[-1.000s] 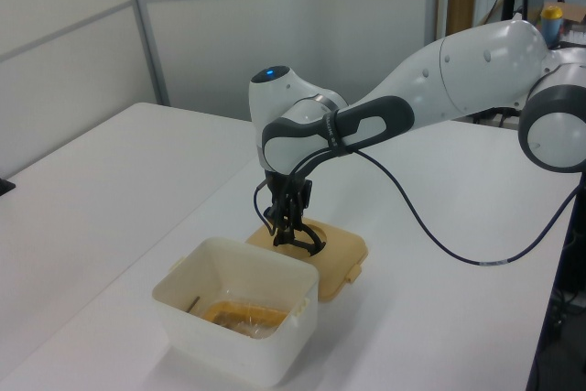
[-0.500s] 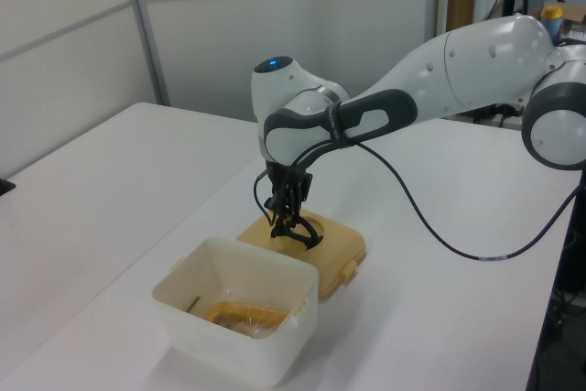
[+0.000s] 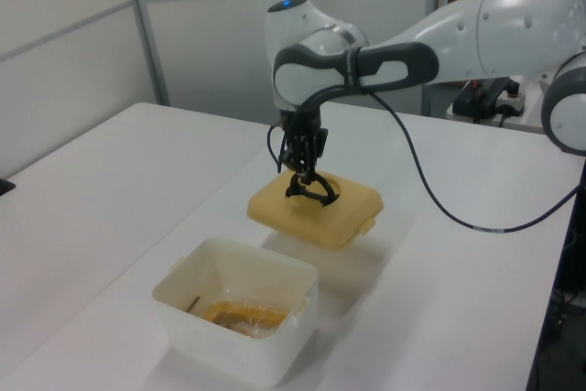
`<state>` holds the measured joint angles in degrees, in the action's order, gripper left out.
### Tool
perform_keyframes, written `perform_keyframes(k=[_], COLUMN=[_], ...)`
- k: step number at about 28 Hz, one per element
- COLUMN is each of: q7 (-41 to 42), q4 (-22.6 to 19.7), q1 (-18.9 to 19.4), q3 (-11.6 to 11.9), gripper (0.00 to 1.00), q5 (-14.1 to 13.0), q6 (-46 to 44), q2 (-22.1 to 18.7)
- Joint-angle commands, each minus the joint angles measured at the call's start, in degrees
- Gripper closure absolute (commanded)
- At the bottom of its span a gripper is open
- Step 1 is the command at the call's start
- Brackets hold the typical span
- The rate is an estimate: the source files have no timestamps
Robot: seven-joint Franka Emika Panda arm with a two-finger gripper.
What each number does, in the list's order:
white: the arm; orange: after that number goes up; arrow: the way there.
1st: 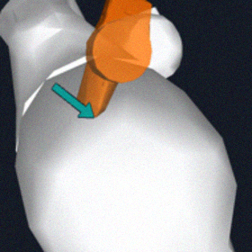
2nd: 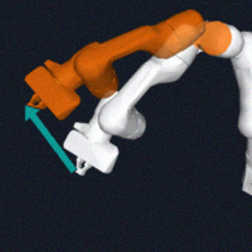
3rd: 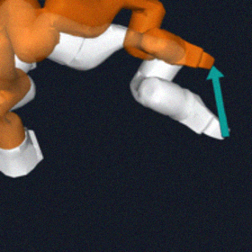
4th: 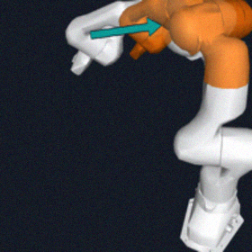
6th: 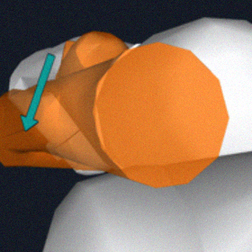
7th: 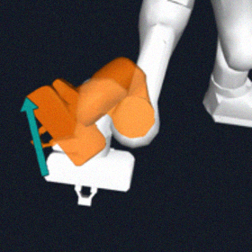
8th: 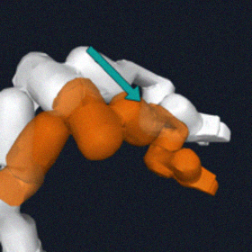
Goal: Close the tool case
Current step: 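Lift the tan lid by its handle and carry it toward the box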
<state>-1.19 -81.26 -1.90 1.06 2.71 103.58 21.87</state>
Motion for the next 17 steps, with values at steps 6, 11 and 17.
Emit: perform_keyframes(k=[6,11,17], q7=[-0.12,-3.64,-8.99], q4=[3.99,5.32,5.76], q1=[0.41,0.85,0.76], q3=[0.44,-0.44,-5.53], gripper=[1.00,1.00,1.00], q5=[-1.65,-1.21,1.33], q6=[-5.93,-6.81,-6.90], q2=[-2.27,-2.35,-2.18])
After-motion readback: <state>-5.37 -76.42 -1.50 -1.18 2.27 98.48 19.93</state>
